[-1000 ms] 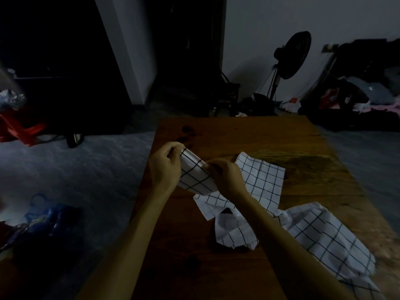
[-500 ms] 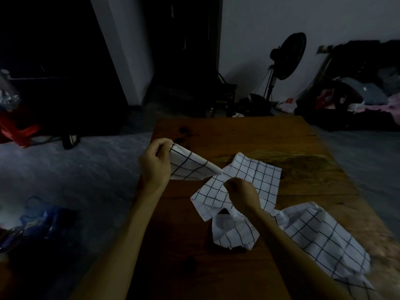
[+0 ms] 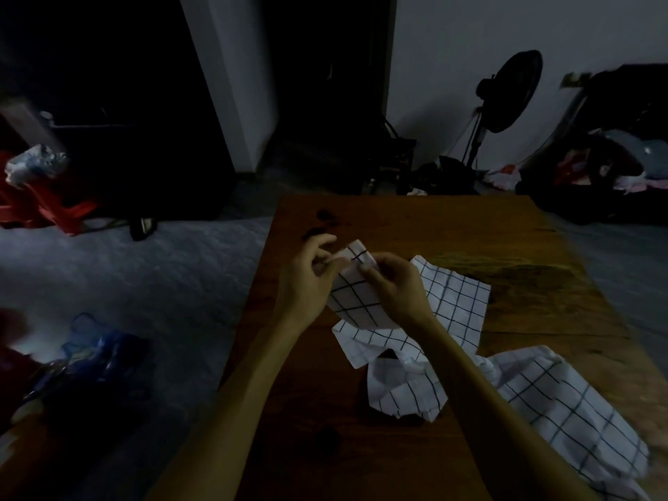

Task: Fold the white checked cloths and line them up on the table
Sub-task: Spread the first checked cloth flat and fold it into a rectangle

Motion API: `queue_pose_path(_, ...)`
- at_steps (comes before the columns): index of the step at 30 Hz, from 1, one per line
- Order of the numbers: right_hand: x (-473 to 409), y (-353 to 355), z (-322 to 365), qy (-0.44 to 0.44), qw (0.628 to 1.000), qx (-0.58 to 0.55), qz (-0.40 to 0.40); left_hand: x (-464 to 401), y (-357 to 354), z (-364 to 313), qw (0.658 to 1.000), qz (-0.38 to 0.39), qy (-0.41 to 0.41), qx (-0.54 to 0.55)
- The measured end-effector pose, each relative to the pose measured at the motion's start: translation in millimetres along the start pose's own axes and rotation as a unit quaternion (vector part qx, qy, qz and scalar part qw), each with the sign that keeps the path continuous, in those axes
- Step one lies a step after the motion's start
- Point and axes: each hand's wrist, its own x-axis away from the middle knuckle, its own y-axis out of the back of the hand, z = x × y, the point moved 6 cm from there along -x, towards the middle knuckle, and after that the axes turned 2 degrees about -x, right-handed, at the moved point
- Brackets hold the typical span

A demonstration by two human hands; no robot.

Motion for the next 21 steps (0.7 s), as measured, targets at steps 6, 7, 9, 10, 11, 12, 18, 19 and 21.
queue_pose_path(6,-2.8,12.1,-2.0,-0.079,0.981,-0.169,-0.045,2.0,9.8,22.2,0.994,-0.035,0.060,0.082)
queue_pose_path(7,-2.8,12.5,-2.8,-0.087,0.980,-0.172,-0.045,2.4,11.1,22.8,0.993,-0.038,0.062,0.098)
queue_pose_path(9,-2.2,12.1,-5.2,-0.098,0.979,-0.173,-0.041,3.3,14.0,20.1,0.991,-0.038,0.054,0.113)
queue_pose_path(10,-1.6,11.5,-6.0,-0.104,0.978,-0.177,-0.038,3.5,15.1,17.3,0.991,-0.039,0.044,0.116)
queue_pose_path(11,-1.2,10.9,-6.4,-0.111,0.976,-0.183,-0.038,3.7,16.2,14.3,0.992,-0.042,0.035,0.116)
queue_pose_path(12,-0.6,10.3,-5.6,-0.114,0.974,-0.191,-0.040,3.9,17.6,11.2,0.992,-0.047,0.028,0.112)
queue_pose_path(18,-1.2,13.2,12.6,-0.075,0.981,-0.169,-0.057,4.6,18.7,1.1,0.993,-0.048,0.015,0.107)
queue_pose_path(19,-1.8,14.1,14.4,-0.071,0.983,-0.159,-0.058,4.9,18.5,1.0,0.993,-0.048,0.016,0.105)
queue_pose_path(21,-2.7,14.9,16.5,-0.069,0.985,-0.151,-0.054,5.8,20.0,0.4,0.993,-0.053,0.014,0.104)
